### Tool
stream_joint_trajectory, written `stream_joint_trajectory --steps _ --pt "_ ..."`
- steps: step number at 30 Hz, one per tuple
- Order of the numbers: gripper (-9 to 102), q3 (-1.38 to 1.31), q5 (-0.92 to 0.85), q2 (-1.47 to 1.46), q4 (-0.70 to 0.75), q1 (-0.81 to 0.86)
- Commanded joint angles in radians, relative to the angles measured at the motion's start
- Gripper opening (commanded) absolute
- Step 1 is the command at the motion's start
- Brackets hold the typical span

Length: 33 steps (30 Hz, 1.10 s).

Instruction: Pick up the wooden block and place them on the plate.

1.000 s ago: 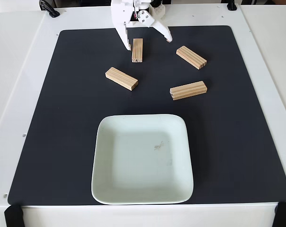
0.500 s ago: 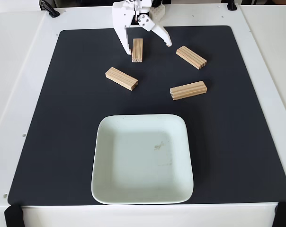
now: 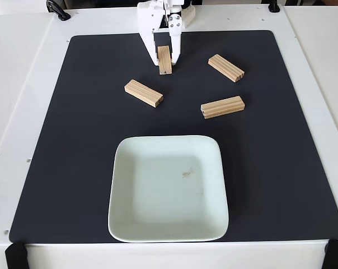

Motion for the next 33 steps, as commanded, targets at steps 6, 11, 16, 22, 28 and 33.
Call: stream_joint_trajectory --steps 6,11,16,22,28,33 --pt "0 0.002 0.002 -0.008 -0.006 0.008" --pt "0 -0.064 0.012 0.009 0.072 -0.015" --pt "0 -0.314 0.092 0.009 0.324 -0.087" --pt "0 -0.565 0.341 0.009 0.399 -0.247" --pt "0 -0.724 0.661 -0.029 0.345 -0.354" --pt "0 -0.857 1.037 -0.178 0.196 -0.362"
